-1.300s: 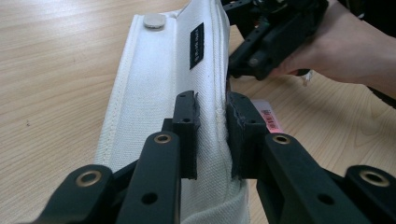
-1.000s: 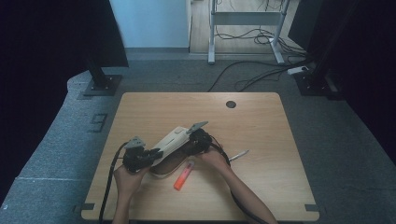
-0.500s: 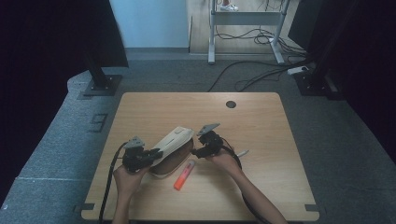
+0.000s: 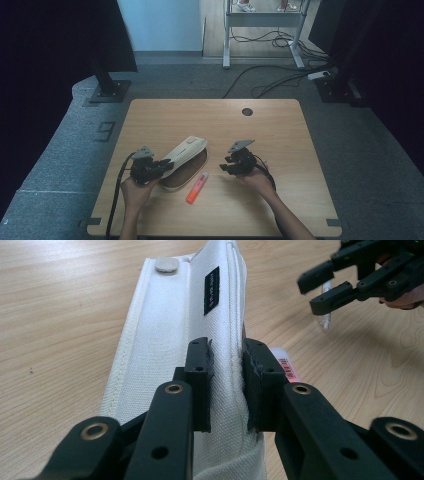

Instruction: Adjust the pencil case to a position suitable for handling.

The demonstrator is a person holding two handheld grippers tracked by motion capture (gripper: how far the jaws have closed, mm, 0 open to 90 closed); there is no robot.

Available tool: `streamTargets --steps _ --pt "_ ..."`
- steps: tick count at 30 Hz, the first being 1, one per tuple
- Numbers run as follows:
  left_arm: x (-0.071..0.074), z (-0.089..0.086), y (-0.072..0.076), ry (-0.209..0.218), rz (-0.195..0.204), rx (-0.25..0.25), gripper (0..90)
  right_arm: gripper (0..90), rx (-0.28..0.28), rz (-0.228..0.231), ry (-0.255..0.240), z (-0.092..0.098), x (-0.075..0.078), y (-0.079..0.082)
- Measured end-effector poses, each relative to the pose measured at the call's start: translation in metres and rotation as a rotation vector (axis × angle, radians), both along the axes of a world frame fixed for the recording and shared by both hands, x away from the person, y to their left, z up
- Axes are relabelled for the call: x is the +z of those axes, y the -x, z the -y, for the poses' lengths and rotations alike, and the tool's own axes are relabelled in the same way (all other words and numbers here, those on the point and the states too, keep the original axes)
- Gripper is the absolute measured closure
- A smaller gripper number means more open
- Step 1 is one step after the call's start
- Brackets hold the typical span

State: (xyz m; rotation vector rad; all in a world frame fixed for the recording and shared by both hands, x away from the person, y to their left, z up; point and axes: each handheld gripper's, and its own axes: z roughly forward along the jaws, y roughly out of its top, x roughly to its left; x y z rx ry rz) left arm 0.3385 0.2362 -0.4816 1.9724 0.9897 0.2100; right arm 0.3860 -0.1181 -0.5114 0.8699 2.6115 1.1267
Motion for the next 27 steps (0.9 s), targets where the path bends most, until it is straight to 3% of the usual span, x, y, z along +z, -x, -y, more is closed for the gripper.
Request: streamTargets --steps 9,16,21,27 --pt "0.000 0.000 0.000 -0.001 0.000 -0.001 74.7 76.8 -0.005 -0.005 0.014 0.021 -0.005 0.025" --pt "0.000 0.001 0.000 -0.001 -0.002 0.000 74.6 80.7 -0.026 -0.036 0.010 0.040 -0.014 0.038" --pt "0.000 0.001 0.000 -0.001 -0.002 0.000 74.5 80.8 -0.041 -0.052 0.015 0.047 -0.020 0.038" --pt "0.000 0.001 0.000 -0.002 -0.002 -0.001 74.6 79.8 -0.055 -0.054 0.021 0.040 -0.028 0.023"
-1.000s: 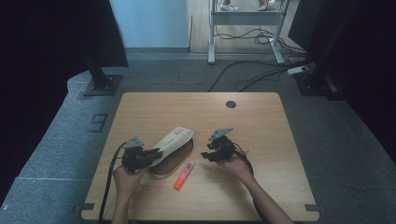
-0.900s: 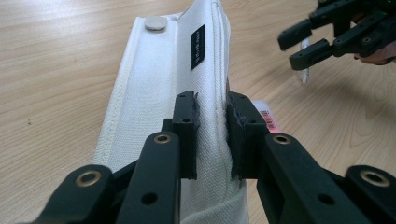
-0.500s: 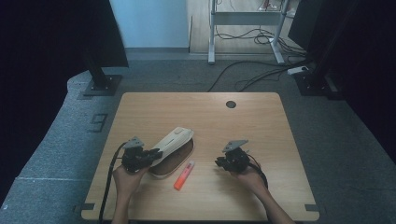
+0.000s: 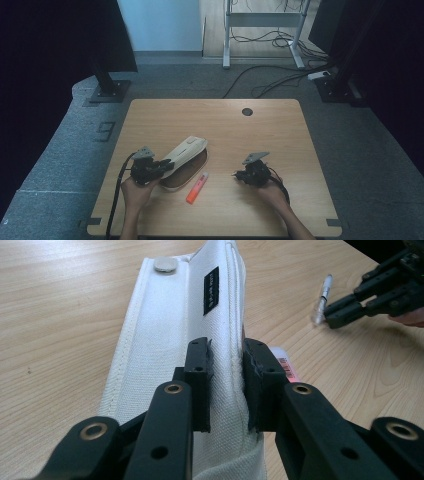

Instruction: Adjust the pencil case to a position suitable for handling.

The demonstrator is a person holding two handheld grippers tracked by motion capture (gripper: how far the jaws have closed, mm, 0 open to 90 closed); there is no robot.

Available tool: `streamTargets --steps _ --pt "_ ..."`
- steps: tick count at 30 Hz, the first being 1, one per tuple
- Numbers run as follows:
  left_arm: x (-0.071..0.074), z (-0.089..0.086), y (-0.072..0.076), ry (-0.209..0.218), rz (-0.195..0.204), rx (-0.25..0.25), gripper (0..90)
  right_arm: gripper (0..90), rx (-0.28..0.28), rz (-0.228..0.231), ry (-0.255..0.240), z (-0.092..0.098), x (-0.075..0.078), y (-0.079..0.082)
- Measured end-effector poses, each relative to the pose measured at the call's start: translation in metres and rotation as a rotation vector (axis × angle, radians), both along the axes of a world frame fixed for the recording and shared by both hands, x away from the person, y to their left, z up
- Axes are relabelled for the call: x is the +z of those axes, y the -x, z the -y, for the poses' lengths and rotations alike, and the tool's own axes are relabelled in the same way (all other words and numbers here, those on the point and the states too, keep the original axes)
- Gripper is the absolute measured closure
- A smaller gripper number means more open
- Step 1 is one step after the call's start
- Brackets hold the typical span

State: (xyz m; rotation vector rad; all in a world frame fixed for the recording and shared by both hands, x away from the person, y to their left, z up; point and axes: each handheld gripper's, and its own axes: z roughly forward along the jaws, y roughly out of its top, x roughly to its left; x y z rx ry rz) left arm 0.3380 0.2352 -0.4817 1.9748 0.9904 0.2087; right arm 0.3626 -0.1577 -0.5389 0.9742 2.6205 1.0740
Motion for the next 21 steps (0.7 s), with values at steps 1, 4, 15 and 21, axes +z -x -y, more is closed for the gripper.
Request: streamTargets --steps 1,4,15,21 --pt "0.000 0.000 0.000 0.000 0.000 0.000 74.6 79.6 -0.001 0.001 0.002 -0.002 0.000 -0.003" --pt "0.000 0.000 0.000 0.000 0.000 -0.001 74.6 79.0 -0.006 0.013 0.009 -0.008 0.000 -0.013" --pt "0.000 0.000 0.000 0.002 -0.002 -0.003 74.6 76.7 -0.056 0.010 0.013 -0.011 0.002 -0.045" --pt "0.000 0.000 -0.001 0.002 -0.002 -0.003 74.5 66.7 -0.064 0.041 0.029 0.004 0.015 -0.038"
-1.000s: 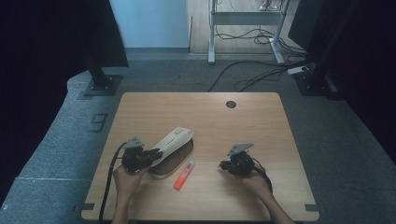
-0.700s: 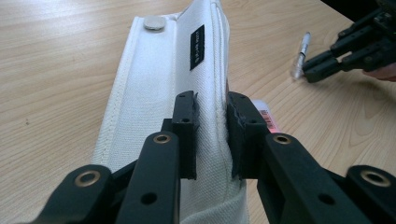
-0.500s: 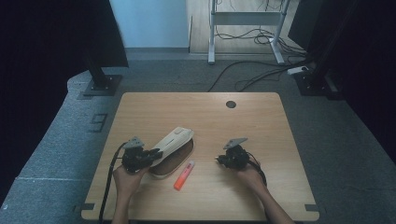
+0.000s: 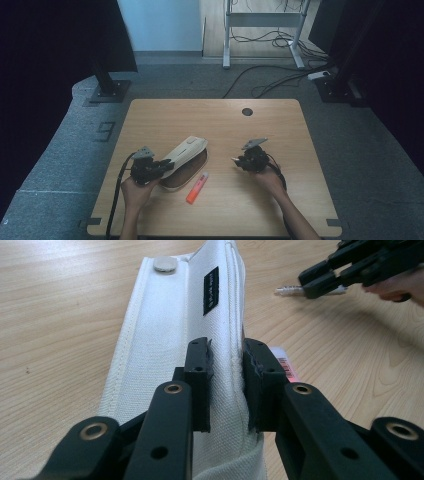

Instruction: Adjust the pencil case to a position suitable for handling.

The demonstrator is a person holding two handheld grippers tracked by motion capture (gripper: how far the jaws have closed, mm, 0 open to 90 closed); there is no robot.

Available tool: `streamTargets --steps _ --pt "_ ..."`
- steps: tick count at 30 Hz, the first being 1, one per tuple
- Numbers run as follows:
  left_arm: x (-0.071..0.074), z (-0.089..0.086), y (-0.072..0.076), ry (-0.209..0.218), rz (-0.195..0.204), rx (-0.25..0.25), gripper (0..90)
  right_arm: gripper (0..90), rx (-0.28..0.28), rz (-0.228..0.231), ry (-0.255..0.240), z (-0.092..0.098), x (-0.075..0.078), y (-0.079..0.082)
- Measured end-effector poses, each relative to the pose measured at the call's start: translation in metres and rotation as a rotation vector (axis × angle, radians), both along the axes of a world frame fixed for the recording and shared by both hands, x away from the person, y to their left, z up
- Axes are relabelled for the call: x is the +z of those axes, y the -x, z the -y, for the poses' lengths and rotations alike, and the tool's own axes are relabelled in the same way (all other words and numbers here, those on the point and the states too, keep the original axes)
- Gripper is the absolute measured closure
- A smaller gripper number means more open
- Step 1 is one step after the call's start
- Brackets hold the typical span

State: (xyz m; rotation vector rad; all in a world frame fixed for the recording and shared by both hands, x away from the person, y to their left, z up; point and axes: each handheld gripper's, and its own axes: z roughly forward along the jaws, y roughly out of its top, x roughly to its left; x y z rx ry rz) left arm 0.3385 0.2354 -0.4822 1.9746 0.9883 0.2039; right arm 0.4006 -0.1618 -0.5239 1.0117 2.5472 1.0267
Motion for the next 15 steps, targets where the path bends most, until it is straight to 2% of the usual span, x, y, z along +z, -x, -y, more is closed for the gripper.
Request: streamTargets --steps 2,3,6,15 --pt "0.000 0.000 0.000 0.000 0.000 0.001 74.5 66.3 -0.004 0.001 0.004 0.003 0.001 0.001" --pt "0.000 0.000 0.000 0.000 0.000 0.001 74.5 64.3 -0.009 0.007 0.016 0.012 0.004 0.002" --pt "0.000 0.000 0.000 0.000 0.000 0.000 74.5 64.2 -0.022 0.007 0.037 0.023 0.005 0.004" --pt "0.000 0.000 0.000 -0.001 0.000 0.000 74.5 67.3 -0.037 -0.017 0.064 0.052 -0.003 0.009"
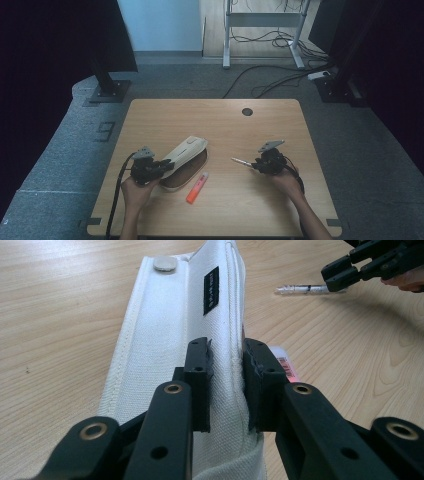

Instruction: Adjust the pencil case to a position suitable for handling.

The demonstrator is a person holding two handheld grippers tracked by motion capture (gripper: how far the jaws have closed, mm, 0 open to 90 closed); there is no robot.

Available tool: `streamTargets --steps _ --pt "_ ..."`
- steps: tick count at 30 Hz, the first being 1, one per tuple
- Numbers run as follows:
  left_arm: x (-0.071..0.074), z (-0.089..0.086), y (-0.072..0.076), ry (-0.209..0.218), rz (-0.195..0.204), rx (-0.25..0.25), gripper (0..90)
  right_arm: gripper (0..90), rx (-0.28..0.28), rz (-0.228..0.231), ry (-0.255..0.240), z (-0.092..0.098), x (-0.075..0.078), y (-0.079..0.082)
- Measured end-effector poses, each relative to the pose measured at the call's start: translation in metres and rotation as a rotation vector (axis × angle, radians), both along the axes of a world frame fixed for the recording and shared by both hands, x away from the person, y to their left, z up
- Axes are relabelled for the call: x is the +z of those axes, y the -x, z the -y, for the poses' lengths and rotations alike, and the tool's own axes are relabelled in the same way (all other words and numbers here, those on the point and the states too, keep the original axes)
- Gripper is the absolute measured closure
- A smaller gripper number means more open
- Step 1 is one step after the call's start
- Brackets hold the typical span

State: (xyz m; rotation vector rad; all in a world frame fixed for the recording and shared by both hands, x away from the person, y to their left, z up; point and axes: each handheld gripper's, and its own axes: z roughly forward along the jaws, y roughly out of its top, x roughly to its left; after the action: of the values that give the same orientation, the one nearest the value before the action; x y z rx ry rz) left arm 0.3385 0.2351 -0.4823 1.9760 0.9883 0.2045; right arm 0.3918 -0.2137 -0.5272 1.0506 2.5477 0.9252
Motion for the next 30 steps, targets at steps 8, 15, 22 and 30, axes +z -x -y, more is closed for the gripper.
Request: streamTargets --steps 8,15,22,30 --pt "0.000 0.000 0.000 -0.002 -0.001 -0.002 74.4 68.0 -0.005 -0.022 -0.007 0.011 -0.006 0.002" --pt "0.000 0.000 0.000 -0.003 0.000 -0.003 74.4 74.0 0.001 -0.010 0.002 0.015 -0.007 0.004" --pt "0.000 0.001 0.000 -0.004 0.000 -0.002 74.4 79.0 -0.027 -0.007 0.003 0.018 -0.007 0.006" --pt "-0.001 0.000 0.000 -0.001 0.001 0.002 74.6 79.1 -0.040 -0.005 -0.019 0.018 -0.003 0.007"
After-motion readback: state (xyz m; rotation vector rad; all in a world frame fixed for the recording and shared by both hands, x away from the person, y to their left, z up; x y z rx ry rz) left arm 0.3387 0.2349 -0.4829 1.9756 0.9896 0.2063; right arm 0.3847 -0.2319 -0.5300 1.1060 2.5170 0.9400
